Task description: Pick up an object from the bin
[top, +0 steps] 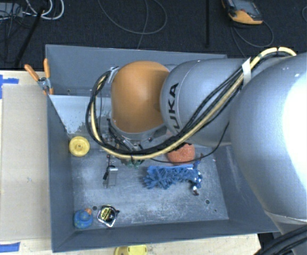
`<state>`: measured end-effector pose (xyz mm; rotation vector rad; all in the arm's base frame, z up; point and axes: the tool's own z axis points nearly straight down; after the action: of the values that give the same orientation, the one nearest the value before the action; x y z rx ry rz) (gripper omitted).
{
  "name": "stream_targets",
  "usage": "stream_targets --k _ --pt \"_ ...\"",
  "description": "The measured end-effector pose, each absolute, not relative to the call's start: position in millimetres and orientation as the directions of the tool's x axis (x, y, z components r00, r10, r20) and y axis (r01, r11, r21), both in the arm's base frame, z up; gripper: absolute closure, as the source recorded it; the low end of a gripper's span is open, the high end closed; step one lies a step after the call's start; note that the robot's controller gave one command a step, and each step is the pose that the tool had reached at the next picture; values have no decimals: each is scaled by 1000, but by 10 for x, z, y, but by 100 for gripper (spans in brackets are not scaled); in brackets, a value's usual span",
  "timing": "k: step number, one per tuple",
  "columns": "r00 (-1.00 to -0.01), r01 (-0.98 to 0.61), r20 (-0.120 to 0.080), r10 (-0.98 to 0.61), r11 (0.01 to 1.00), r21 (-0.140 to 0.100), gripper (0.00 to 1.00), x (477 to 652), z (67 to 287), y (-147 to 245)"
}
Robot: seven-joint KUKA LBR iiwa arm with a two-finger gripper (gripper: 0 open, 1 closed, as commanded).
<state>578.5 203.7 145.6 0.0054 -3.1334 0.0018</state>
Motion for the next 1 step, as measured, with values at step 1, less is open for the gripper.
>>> stream_targets --k 1 --pt "-1000 0 1 0 1000 0 0 5805 1503 2029"
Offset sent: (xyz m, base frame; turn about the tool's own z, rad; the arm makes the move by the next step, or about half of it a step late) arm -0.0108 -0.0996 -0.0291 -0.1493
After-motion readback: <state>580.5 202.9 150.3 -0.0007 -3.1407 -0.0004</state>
